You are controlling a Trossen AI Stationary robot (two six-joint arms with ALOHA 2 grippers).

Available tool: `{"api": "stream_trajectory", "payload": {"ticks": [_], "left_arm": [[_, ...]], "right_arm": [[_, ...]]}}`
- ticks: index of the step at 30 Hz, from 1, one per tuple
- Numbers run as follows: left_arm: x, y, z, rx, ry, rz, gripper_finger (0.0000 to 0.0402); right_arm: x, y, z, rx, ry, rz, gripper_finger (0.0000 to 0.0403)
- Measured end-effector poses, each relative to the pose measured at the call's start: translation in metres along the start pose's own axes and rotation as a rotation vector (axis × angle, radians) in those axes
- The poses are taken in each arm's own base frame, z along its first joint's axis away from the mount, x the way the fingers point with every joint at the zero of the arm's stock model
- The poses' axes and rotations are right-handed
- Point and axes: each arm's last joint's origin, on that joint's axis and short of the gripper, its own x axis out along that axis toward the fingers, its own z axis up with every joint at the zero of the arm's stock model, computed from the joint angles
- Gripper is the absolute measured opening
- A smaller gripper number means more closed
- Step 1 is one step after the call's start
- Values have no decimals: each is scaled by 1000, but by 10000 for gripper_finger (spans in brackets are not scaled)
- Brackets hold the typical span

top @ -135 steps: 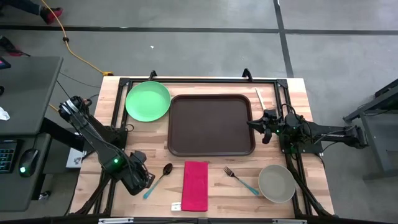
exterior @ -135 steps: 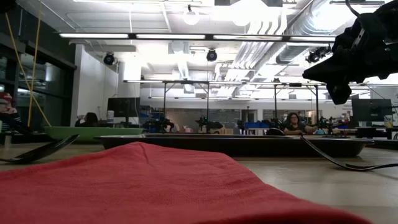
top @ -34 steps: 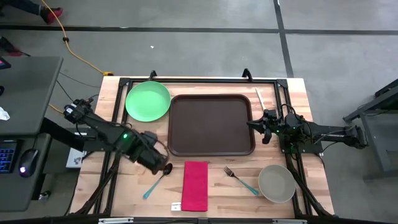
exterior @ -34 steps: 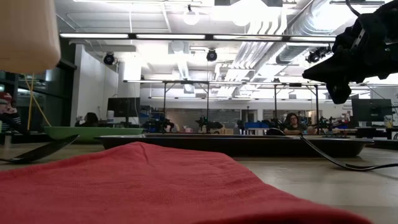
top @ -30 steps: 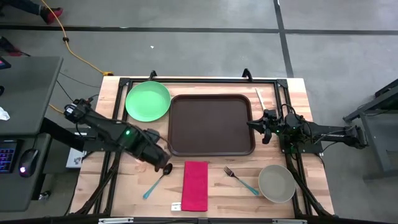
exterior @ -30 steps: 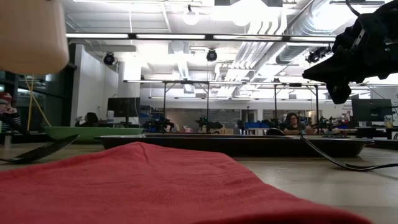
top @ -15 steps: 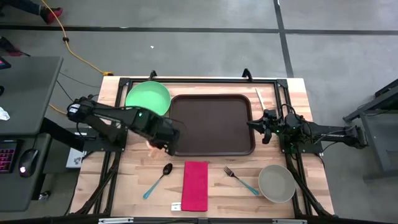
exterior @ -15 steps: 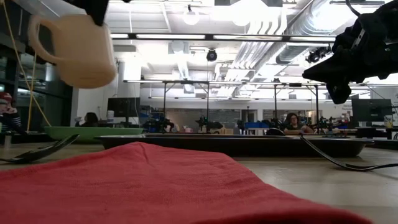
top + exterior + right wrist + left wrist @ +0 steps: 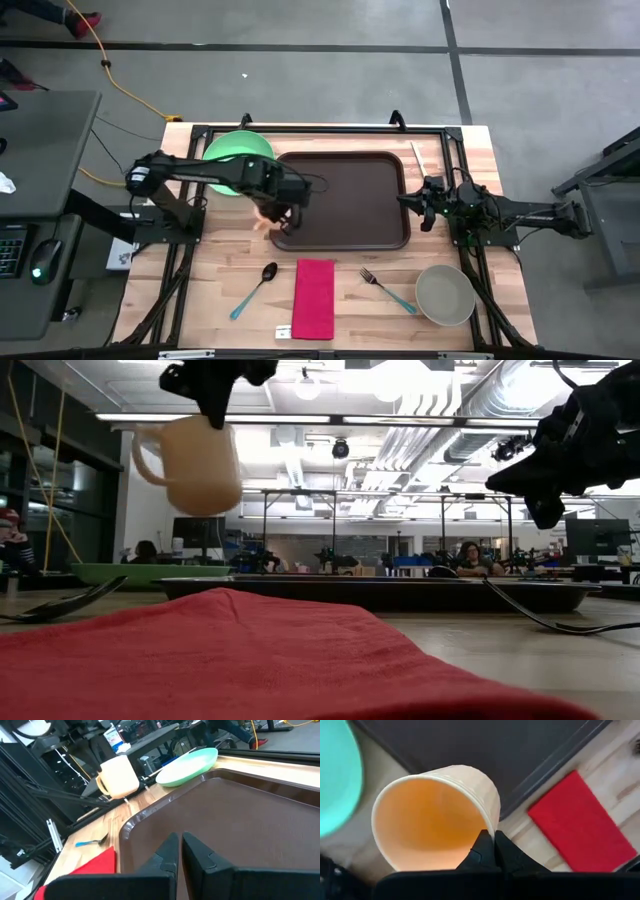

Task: Set up tray
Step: Put the yellow cup on the top left of the brown serving tray

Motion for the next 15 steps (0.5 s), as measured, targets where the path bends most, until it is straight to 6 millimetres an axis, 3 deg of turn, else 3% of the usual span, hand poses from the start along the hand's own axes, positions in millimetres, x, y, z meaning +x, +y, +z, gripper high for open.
{"api": "stream_trajectory", "payload": {"ticks": [15], "left_arm": [[-3, -3, 53, 172, -51, 106, 11]], "right_arm": [[1, -1, -1, -17, 17, -15, 0]]}}
